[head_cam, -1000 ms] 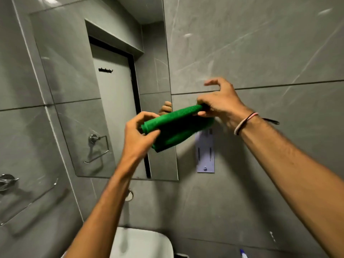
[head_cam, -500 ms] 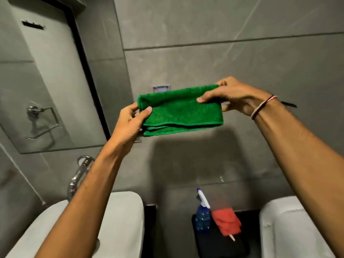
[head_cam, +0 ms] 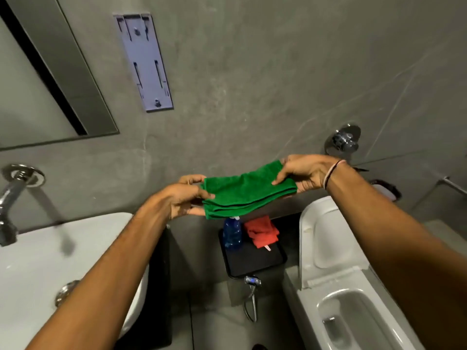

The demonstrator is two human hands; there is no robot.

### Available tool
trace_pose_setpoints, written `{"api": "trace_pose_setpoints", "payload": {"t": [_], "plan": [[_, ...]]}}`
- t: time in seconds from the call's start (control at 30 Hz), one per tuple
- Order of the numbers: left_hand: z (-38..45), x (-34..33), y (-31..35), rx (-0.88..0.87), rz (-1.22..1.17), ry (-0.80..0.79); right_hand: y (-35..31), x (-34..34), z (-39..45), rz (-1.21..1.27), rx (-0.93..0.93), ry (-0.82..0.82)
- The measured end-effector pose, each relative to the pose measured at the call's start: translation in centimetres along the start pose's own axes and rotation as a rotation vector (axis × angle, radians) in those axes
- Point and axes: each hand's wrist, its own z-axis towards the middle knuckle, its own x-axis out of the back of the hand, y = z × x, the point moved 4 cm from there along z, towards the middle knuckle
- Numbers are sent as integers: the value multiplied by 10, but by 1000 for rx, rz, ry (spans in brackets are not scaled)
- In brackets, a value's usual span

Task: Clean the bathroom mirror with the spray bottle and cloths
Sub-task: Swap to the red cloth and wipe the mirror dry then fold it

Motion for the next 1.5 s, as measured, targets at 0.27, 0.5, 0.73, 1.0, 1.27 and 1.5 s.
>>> {"api": "trace_pose_setpoints", "payload": {"t": [0.27, 0.5, 0.73, 1.0, 1.27, 1.5], "plan": [[62, -26, -104, 360, -4, -53, 117, -7, 65, -8, -313, 4], [104, -46, -191, 516, -123, 65, 199, -18, 132, 57, -418, 85], [154, -62, -257, 526, -180, 305, 257, -19, 194, -38, -391, 283], [185, -61, -301, 306, 179, 528, 283, -18, 233, -209, -376, 426], [180, -77, -287, 172, 641, 536, 284, -16, 233, -498, -259, 490], [157, -79, -247, -184, 1098, 474, 254, -16, 239, -843, 68, 405]]}}
